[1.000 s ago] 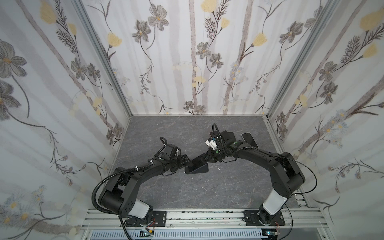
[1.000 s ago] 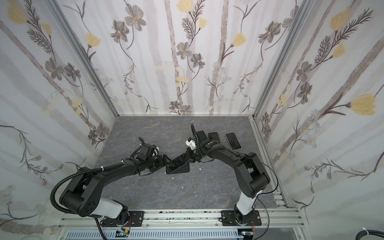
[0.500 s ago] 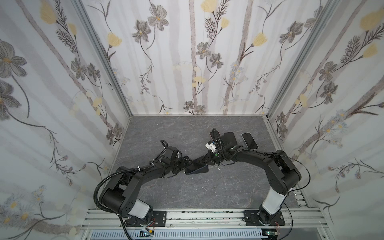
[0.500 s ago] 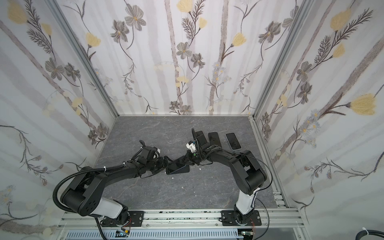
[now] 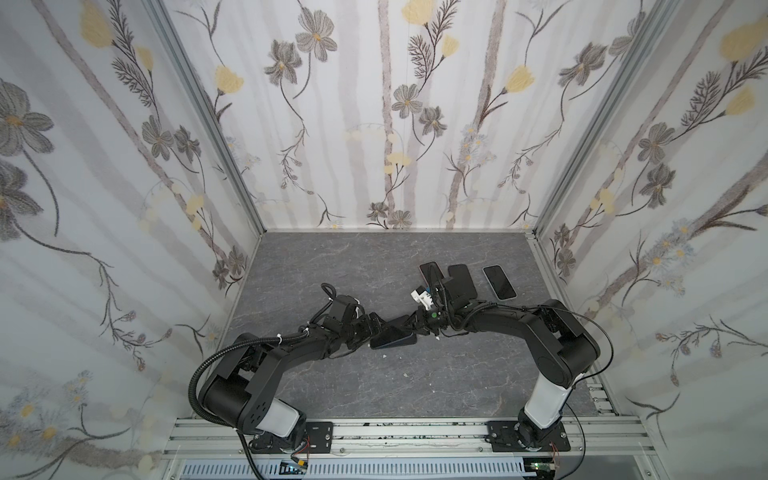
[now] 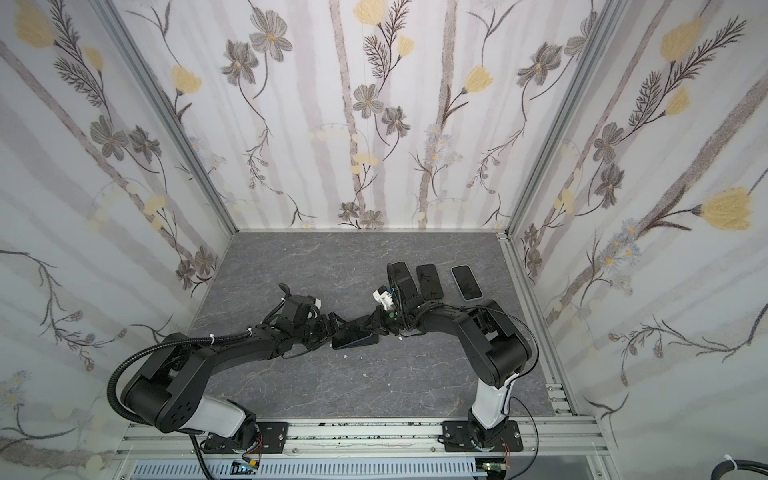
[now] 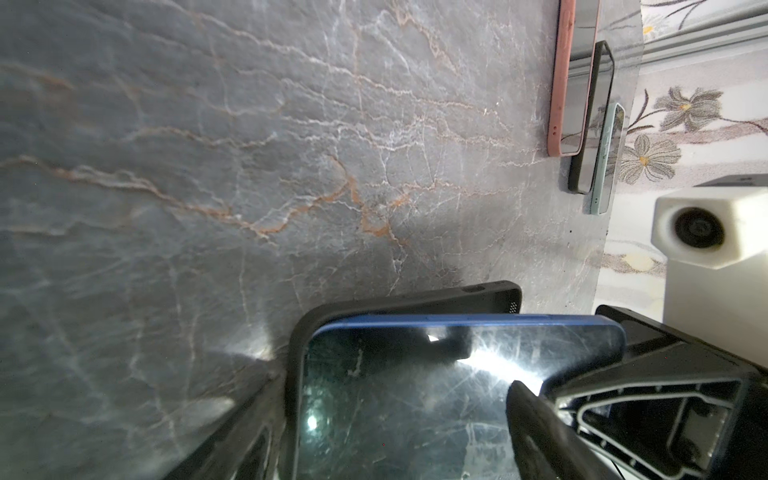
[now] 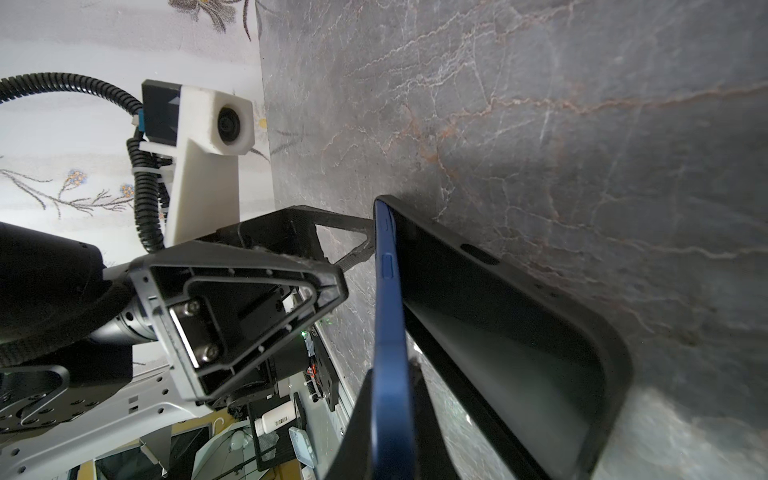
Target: Put the phone into the phone case
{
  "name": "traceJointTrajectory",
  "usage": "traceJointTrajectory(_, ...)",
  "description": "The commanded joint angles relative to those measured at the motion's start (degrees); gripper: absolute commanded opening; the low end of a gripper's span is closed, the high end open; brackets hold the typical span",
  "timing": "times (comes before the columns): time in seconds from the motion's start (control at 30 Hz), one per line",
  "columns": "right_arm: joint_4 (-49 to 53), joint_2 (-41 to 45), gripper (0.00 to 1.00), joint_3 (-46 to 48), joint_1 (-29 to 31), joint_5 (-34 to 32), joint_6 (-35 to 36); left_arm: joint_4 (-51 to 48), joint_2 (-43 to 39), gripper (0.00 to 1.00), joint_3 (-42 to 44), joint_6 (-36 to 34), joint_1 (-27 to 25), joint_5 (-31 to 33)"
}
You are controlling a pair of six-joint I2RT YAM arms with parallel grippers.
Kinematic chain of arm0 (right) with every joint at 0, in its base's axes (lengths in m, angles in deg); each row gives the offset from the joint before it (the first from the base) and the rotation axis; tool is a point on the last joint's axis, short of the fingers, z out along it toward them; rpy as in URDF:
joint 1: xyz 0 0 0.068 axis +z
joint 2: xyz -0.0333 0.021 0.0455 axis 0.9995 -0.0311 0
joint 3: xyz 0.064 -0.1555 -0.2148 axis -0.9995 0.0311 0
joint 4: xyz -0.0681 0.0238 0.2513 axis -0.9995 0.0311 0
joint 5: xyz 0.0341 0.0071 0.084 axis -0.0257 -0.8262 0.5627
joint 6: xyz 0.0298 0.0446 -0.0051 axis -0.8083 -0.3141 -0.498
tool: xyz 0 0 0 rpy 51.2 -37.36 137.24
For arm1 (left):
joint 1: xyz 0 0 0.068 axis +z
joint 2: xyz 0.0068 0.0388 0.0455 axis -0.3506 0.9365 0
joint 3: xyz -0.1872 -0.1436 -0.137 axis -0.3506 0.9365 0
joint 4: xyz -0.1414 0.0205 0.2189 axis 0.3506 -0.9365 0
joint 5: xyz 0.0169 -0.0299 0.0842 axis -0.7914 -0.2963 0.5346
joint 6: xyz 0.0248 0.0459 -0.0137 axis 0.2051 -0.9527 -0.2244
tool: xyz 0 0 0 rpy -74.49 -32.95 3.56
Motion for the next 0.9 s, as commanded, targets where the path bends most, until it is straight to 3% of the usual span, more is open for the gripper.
traceJointTrajectory(0.0,5.0,0.1,0.00,0.7,0.3,-7.0,0.1,-0.3,-0.1,0.85,0.4,2.5,-0.6,-2.2)
traceJointTrajectory(0.27,9.9,-0.4,0.17,-0.5,0.4,-12.7,0.9,-2.1,-1.5,0.85,0.4,2.4,-0.9,0.5)
traceJointTrajectory(0.37,14.6,0.8,0.23,-3.5,1.4,-17.8,3.0,-4.3,-2.7,0.85,0.3,1.8,-0.9,2.2)
traceJointTrajectory(0.63,24.4,0.6,0.41,-11.2,3.7,-22.5,6.0,-10.4,-6.6,0.85,-0.9,-1.0,-0.8,7.0)
traceJointTrajectory(0.87,27.9,2.3,0.46,-13.4,4.3,-24.3,6.9,-13.0,-8.1,0.78,-1.6,-3.3,-0.5,8.7)
